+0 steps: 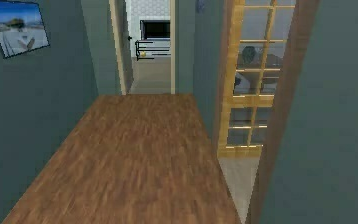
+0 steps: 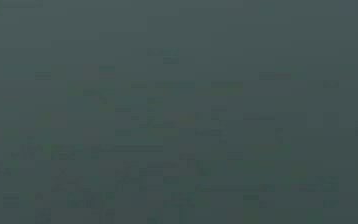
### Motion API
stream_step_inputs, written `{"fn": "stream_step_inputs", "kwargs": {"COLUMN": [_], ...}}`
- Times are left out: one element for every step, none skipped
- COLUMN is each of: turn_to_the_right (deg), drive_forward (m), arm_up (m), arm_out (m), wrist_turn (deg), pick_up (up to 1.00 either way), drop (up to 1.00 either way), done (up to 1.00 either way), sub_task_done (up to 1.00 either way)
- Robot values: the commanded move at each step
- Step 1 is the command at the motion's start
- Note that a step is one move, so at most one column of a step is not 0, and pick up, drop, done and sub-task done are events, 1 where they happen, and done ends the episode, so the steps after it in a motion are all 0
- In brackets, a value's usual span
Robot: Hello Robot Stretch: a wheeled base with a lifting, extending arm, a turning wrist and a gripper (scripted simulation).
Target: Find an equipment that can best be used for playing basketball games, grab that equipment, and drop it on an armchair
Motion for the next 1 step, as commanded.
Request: {"fn": "stream_step_inputs", "kwargs": {"turn_to_the_right": [0.0], "drive_forward": [1.00], "arm_up": [0.00], "arm_out": [0.00], "wrist_turn": [0.0], "pick_up": [0.00], "drop": [0.00], "done": [0.00], "sub_task_done": [0.00]}}
